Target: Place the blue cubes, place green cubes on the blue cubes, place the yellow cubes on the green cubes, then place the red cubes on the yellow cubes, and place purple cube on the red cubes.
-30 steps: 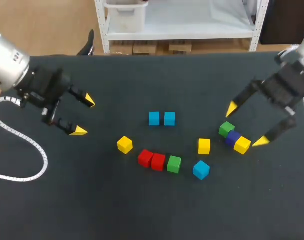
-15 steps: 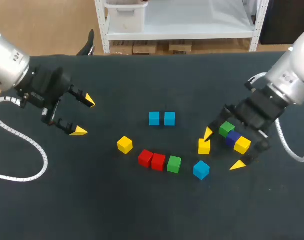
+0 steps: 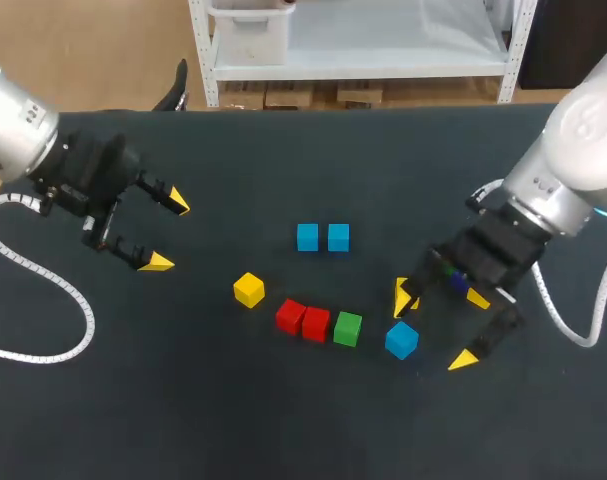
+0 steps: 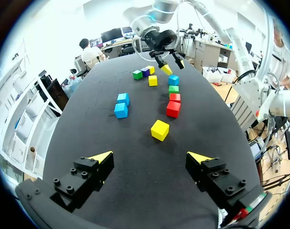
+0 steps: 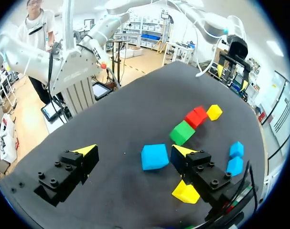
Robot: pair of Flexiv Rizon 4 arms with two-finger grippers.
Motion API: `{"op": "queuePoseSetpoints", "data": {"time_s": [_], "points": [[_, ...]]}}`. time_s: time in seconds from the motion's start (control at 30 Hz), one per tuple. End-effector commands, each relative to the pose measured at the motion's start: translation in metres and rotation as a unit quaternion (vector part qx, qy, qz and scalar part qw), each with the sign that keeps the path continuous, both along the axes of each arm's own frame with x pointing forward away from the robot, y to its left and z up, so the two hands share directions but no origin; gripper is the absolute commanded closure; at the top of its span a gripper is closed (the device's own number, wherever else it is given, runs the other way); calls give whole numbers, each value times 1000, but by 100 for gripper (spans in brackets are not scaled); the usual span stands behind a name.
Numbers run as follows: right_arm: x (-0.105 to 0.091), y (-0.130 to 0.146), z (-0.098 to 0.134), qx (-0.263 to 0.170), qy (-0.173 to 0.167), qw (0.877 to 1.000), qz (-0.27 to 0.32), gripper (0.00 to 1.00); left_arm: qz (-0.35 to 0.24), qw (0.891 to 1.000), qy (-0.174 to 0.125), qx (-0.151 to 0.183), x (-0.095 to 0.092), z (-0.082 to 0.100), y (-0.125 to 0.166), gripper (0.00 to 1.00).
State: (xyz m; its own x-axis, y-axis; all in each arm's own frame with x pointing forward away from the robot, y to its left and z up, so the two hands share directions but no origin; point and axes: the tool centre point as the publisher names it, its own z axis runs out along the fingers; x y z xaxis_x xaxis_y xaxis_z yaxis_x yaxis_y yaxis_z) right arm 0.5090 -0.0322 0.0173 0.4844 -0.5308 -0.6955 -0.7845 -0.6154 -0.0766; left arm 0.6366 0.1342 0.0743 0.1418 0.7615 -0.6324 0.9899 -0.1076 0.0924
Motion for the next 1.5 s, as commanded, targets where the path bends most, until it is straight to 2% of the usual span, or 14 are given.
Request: {"op": "queuePoseSetpoints", "data": {"time_s": [0.03,0.23,0.57,0.6,0.63,0.73,0.8,0.87,0.93,1.03,1.13,1.17,1.33,1.5], "points": [[10,5,-9,-5,5,1000,6,0,0,1000,-2,-2,0,-1,1,0],[22,9,-15,-11,3,1000,6,0,0,1000,-2,-2,0,-1,1,0],[24,17,-19,-21,6,1000,16,0,0,1000,-2,-2,0,-1,1,0],[24,17,-19,-22,7,1000,16,11,0,1000,-2,-2,0,-1,1,0],[24,17,-19,-26,8,999,18,35,0,1000,-2,-2,0,-1,1,0],[24,17,-19,-30,9,999,21,43,0,1000,-2,-2,0,-1,1,0],[24,17,-19,-33,9,999,22,40,0,1000,-2,-2,0,-1,1,0],[23,15,-18,-38,10,999,23,42,0,1000,-2,-2,0,-1,1,0],[23,13,-19,-41,11,999,23,50,0,1000,-2,-2,0,-1,1,0],[23,11,-19,-45,12,999,25,55,0,1000,-2,-2,0,-1,1,0],[22,9,-17,-47,14,999,22,80,0,1000,-2,-2,0,-1,1,0],[22,9,-16,-47,14,999,21,100,0,1000,-2,-2,0,-1,1,0],[21,5,-5,-45,28,999,-1,100,0,1000,-2,-2,0,-1,1,0],[30,1,25,-53,23,998,-31,100,0,1000,-2,-2,0,-1,1,0]]}}
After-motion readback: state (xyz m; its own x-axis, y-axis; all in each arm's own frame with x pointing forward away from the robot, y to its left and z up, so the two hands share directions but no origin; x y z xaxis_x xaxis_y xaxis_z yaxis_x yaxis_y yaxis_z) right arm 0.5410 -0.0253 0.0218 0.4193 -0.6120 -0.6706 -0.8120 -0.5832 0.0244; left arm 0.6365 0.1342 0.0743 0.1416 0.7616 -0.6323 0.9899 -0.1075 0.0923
